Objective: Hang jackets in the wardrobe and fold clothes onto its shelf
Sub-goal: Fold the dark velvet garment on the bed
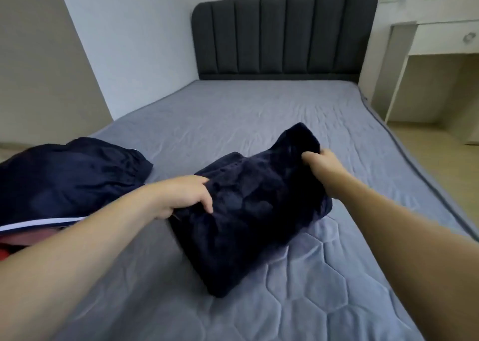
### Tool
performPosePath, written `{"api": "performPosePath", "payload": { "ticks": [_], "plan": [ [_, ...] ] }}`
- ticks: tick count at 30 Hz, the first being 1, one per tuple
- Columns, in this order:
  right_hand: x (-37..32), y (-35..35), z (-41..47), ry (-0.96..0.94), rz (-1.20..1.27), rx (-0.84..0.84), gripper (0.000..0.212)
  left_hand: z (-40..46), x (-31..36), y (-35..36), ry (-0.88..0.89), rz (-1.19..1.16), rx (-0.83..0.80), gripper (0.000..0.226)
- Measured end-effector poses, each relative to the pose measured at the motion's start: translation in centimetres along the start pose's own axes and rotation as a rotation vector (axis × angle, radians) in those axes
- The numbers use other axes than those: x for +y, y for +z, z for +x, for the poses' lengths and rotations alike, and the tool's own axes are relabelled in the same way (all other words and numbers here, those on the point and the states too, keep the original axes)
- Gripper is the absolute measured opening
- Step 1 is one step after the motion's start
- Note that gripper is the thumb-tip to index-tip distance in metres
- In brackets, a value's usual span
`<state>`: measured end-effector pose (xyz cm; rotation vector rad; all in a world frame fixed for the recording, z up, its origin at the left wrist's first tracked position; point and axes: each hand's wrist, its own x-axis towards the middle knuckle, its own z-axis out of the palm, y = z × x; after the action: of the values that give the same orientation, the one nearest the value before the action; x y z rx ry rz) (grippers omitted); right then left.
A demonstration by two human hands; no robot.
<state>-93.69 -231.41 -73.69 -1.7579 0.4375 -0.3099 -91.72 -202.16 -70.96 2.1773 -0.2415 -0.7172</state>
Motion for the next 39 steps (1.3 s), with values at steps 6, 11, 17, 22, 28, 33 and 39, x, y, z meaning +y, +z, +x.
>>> {"api": "performPosePath", "payload": {
  "ticks": [6, 11, 17, 22, 28, 33, 39],
  "plan": [
    [-3.1, 10.9, 8.7, -0.229, -0.431, -0.109, 0.024, 6.7, -4.2, -6.8, 0.025, 0.33, 0.564, 0.007],
    [0.7, 17.8, 14.6, -0.257, -0.879, -0.092, 0.029, 14.1, -9.4, -7.3, -0.073, 0.533, 0.628, 0.012],
    [10.2, 20.2, 18.4, -0.101, -0.834, 0.103, 0.025, 21.8, -16.7, -5.2, -0.147, 0.312, 0.75, 0.015],
    [10.5, 19.9, 19.6, -0.051, -0.978, 0.102, 0.033, 22.7, -16.0, -5.8, -0.203, 0.285, 0.763, 0.04],
    [10.2, 18.5, 18.0, -0.007, -0.963, 0.03, 0.036, 16.1, -9.2, -3.0, 0.054, 0.809, 0.873, 0.066],
    [10.3, 17.1, 16.5, -0.036, -0.967, -0.011, 0.033, 13.6, -6.9, 4.6, 0.353, 0.753, 0.407, 0.093],
    [9.6, 16.5, 15.2, 0.012, -0.925, -0.057, 0.065, 10.8, -15.5, 5.9, 0.179, 0.669, 0.47, 0.105]
  ]
}}
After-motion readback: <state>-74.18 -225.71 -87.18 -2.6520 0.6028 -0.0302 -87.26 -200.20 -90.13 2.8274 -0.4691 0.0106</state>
